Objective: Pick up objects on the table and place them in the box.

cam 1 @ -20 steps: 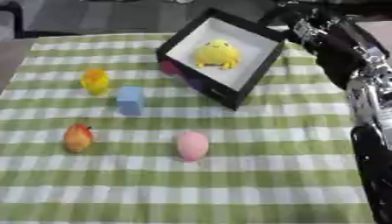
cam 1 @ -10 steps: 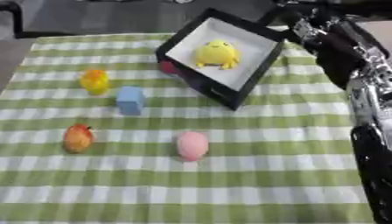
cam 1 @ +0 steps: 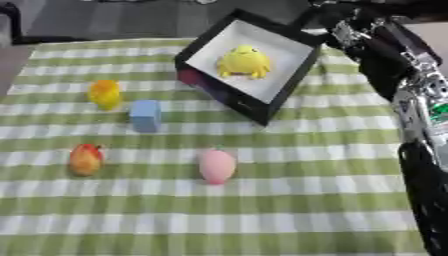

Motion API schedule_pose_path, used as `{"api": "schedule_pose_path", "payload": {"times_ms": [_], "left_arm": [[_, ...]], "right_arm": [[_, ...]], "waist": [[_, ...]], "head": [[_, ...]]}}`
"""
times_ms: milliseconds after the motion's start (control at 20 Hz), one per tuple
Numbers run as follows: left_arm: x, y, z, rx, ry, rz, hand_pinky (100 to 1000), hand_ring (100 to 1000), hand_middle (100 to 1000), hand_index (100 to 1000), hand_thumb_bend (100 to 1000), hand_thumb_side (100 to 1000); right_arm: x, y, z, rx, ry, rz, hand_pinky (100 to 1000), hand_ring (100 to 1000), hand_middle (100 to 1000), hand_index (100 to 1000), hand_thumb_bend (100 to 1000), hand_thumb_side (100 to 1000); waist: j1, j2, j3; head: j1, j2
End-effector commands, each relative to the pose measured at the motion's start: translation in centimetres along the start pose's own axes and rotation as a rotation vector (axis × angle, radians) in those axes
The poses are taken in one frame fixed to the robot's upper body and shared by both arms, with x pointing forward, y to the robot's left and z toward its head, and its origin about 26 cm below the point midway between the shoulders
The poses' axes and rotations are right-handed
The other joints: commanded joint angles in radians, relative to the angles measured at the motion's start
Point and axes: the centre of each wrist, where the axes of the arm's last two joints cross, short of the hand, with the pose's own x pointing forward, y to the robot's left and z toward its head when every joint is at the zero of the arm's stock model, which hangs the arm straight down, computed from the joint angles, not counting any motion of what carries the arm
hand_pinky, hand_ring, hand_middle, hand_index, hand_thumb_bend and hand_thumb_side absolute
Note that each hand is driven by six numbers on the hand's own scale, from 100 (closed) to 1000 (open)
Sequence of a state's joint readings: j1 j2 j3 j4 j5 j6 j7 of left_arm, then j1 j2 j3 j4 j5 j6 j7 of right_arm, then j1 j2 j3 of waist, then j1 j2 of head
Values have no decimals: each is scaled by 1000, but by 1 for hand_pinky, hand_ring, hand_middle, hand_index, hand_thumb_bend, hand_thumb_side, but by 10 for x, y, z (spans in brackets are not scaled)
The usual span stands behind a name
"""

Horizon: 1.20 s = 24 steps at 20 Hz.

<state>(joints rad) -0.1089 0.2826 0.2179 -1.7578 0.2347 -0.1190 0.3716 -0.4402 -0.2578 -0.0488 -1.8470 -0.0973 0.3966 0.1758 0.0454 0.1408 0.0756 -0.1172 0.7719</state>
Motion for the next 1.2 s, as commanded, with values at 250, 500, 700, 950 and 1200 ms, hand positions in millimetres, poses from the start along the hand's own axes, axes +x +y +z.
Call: {"api": "schedule_pose_path", "payload": {"times_ms": [250,500,700,950,1200], "left_arm": [[28,5,-25,-99,-115,-102,778,661,764,872,348,678],[50,11,-48,-220,-175,-274,777,662,765,889,331,667],[72,14,-68,-382,-195,-494,781,682,785,904,339,662],[103,17,-89,-622,-185,-777,787,715,799,900,363,650],[124,29,-106,-881,-76,-1011,815,761,816,914,401,662]], "right_arm": [[12,-8,-1,-22,-36,42,956,737,783,814,215,392],[12,-9,-1,-26,-35,44,956,737,783,814,216,391],[11,-9,0,-25,-32,48,956,737,783,814,217,391],[11,-11,1,-26,-30,57,956,737,783,815,217,391],[12,-12,2,-23,-30,67,956,737,783,814,218,390]], "waist": [[0,-4,-1],[4,-5,-4],[7,-6,-6],[14,-5,-7],[19,-4,-8]], "head": [[-12,-2],[-8,-2],[-5,-2],[-5,-2],[-6,-2]]}}
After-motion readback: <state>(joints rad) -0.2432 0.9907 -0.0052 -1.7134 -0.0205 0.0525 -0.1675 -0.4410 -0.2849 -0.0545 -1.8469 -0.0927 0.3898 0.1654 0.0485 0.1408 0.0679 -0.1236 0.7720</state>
